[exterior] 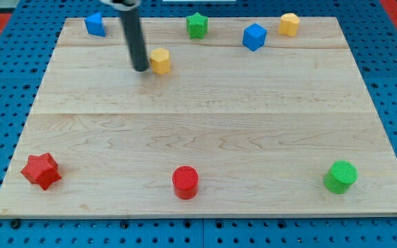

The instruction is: Push red circle towards center

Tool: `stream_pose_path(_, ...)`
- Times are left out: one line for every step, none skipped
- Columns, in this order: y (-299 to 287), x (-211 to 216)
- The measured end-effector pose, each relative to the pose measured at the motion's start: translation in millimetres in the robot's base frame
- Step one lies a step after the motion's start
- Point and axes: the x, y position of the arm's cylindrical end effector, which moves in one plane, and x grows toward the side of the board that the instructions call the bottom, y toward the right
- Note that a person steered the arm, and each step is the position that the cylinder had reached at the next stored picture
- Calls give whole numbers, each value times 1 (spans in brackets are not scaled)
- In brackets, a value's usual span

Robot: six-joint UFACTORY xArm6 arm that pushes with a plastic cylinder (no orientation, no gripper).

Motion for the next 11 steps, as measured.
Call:
stream_pose_path(67, -26)
stream_pose_path(67, -39)
stream_pose_path(73, -39)
stream_pose_path(82, -32)
stream_pose_path(75, 41)
stream_pose_path(149, 132)
stream_pose_path(149, 253)
stream_pose_path(109, 288)
stream_pose_path(93, 277)
stream_pose_path(76, 227)
stream_pose_path(86, 278)
